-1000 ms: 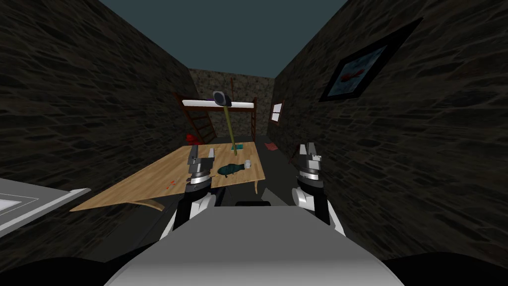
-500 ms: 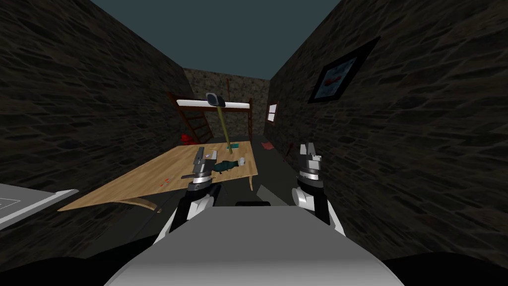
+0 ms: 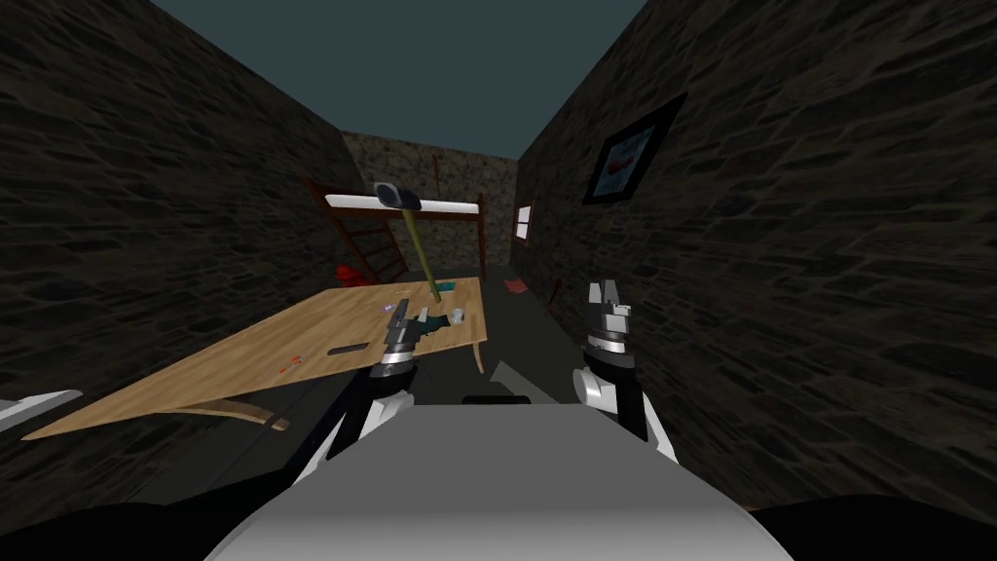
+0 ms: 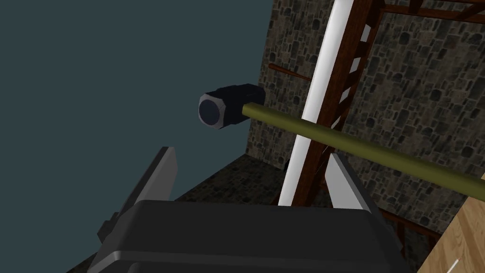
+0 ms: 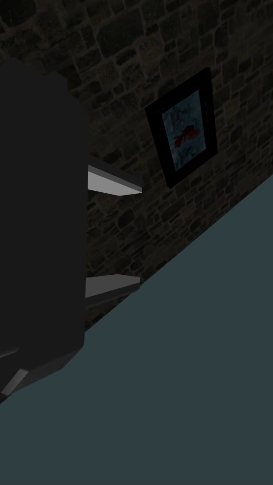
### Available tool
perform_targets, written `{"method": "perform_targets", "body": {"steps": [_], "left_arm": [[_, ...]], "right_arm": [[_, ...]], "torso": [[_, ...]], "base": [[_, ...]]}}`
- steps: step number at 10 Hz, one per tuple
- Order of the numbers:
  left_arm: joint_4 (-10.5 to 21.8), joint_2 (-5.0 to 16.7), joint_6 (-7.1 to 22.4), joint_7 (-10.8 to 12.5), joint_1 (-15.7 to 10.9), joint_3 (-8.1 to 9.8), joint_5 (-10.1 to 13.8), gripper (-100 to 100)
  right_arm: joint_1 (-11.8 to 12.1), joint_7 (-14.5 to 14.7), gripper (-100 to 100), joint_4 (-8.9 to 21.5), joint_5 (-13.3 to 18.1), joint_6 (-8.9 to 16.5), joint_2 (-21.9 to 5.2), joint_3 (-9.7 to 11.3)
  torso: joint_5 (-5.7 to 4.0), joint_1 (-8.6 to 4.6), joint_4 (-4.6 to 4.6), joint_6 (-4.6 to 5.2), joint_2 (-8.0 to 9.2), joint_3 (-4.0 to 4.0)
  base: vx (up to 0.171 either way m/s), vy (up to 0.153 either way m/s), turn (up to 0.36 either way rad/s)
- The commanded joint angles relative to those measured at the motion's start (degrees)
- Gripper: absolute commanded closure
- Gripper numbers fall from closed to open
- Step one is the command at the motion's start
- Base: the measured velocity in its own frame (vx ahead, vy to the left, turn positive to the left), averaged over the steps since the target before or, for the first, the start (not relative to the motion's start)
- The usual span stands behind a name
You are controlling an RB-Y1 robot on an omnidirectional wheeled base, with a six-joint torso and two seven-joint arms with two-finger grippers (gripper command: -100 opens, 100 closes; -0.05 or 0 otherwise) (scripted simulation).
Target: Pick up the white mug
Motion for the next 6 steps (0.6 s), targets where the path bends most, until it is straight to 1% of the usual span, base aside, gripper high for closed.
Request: {"method": "perform_targets", "body": {"steps": [1, 3, 4, 6], "left_arm": [[1.49, 0.81, 1.80, -1.21, 0.92, -0.11, 2.21, -100], [4.64, 2.12, 3.23, -2.10, 2.39, 0.24, 5.15, -100], [4.64, 2.12, 3.23, -2.10, 2.39, 0.24, 5.15, -100], [8.17, 3.33, 4.81, -2.89, 4.23, 0.71, 8.08, -100]], "right_arm": [[0.00, 0.00, 0, 0.00, 0.00, 0.00, 0.00, 0.00], [0.01, 0.00, 0, 0.00, 0.00, 0.00, 0.00, -0.01], [0.01, 0.00, 0, 0.00, 0.00, 0.00, 0.00, -0.01], [0.01, 0.00, 0, 0.00, 0.00, 0.00, -0.01, -0.01]], "torso": [[0.00, 0.00, 0.00, 0.00, 0.00, 0.00], [0.04, 0.18, -0.05, -0.01, -0.25, -0.14], [0.03, 0.15, -0.06, -0.01, -0.30, -0.17], [0.09, 0.41, -0.08, -0.01, -0.38, -0.21]], "base": [[0.026, -0.214, -0.068], [0.079, -0.213, -0.072], [0.067, -0.154, -0.015], [0.114, -0.146, -0.056]]}}
